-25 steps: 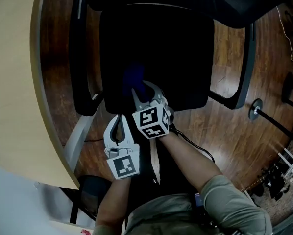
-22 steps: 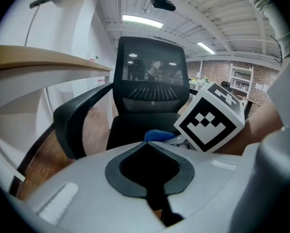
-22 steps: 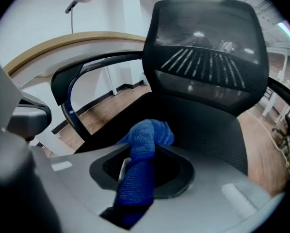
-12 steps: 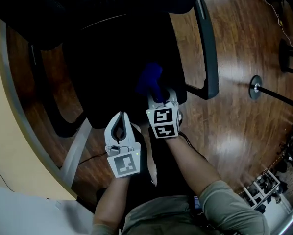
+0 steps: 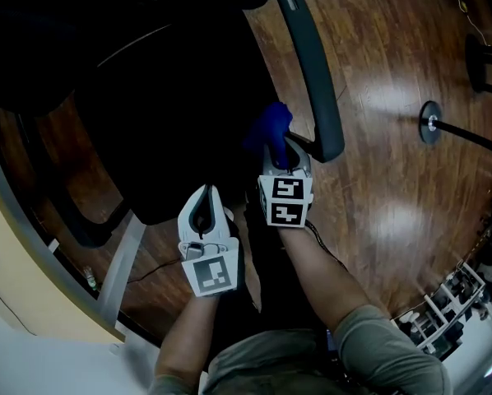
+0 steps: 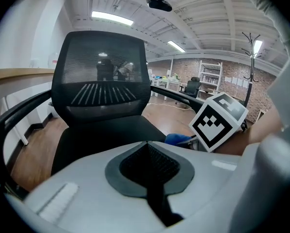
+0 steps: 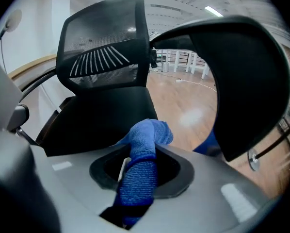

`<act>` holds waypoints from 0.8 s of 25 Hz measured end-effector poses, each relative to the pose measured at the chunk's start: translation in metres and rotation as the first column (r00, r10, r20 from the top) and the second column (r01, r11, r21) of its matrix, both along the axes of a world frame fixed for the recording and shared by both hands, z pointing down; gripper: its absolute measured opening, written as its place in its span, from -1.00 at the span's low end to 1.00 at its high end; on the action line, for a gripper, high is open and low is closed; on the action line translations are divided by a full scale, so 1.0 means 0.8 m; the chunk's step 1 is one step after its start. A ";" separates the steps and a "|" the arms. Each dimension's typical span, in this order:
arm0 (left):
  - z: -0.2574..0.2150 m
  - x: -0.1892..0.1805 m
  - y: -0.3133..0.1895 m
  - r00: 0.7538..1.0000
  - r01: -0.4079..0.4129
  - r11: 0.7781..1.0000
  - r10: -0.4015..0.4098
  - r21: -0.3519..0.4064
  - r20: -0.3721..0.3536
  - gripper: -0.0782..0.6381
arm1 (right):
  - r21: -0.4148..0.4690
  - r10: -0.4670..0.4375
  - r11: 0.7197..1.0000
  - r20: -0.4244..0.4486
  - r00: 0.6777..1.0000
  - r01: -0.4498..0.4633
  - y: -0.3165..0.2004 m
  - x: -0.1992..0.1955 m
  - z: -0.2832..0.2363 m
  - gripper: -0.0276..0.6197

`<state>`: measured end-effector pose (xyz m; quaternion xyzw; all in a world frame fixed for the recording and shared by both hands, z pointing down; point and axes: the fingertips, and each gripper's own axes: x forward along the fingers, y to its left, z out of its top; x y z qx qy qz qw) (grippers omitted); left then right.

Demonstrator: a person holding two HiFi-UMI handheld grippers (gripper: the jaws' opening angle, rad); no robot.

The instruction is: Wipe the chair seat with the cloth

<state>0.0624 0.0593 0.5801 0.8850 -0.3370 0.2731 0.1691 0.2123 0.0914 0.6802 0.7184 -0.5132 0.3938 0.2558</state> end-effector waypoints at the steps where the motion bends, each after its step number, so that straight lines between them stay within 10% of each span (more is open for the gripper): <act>1: 0.001 0.004 0.001 1.000 -0.002 1.000 0.002 -0.001 -0.001 -0.77 | -0.010 0.013 1.000 0.005 1.000 -0.013 0.006 0.003 0.005 -0.59; 20: 0.005 -0.031 0.013 0.997 0.079 0.997 -0.079 -0.007 -0.006 -0.77 | -0.044 -0.037 0.998 -0.024 0.999 0.036 0.014 -0.009 0.015 -0.58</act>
